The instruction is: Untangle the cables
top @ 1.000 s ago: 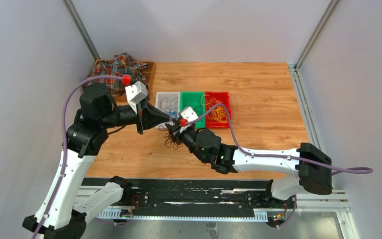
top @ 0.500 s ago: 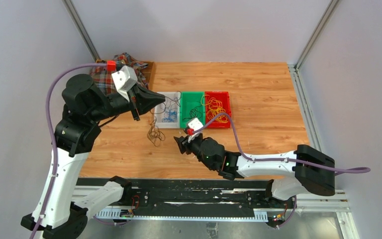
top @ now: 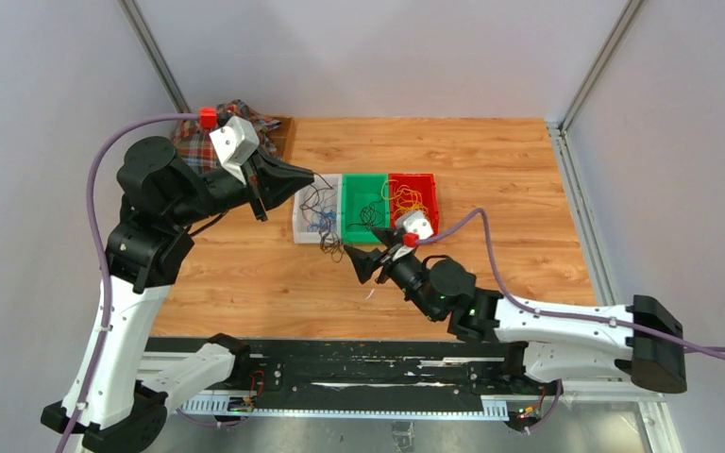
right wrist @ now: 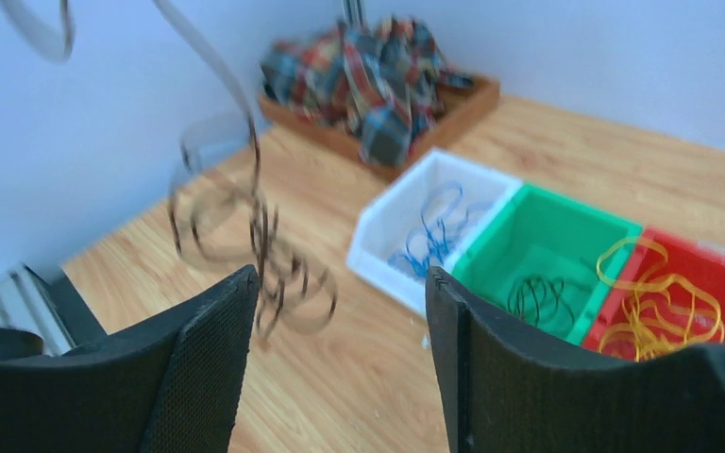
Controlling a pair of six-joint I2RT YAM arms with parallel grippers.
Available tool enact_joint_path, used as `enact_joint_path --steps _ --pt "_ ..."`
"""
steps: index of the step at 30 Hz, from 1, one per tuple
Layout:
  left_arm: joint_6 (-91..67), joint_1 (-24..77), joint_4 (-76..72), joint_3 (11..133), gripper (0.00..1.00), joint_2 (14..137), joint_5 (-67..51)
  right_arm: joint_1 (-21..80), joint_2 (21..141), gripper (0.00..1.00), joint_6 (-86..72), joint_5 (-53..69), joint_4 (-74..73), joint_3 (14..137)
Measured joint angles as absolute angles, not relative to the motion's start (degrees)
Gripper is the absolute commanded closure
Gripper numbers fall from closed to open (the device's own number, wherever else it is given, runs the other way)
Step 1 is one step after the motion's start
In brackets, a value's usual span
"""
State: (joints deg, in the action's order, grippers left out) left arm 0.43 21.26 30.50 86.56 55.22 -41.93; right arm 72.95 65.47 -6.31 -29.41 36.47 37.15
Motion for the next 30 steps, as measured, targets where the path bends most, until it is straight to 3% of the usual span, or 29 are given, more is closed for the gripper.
enact_joint_path --steps 4,10,17,23,28,30 --pt "0.01 21.26 30.59 85.14 1.00 55.24 -42.48 71.81 61.34 0.30 -4.80 -25.06 35.66 41.85" --pt "-1.28 21.26 30.50 85.06 1.00 55.24 -46.96 62.17 62.87 0.25 -6.46 -2.94 31.29 49.10" --pt "-4.32 21.26 29.17 85.06 1.00 55.31 -50.37 61.17 69.34 0.27 -6.61 14.48 28.75 55.81" --pt "-7.55 21.26 26.61 85.06 1.00 55.29 -52.29 61.17 72.77 0.41 -6.20 16.58 28.38 59.35" --pt "-9.87 21.26 25.26 85.06 1.00 55.27 -53.71 61.17 74.50 0.73 -6.46 16.47 27.94 60.97" --pt "-11.22 21.26 24.16 85.06 1.00 55.20 -53.95 61.17 74.74 0.74 -6.57 16.40 28.05 61.12"
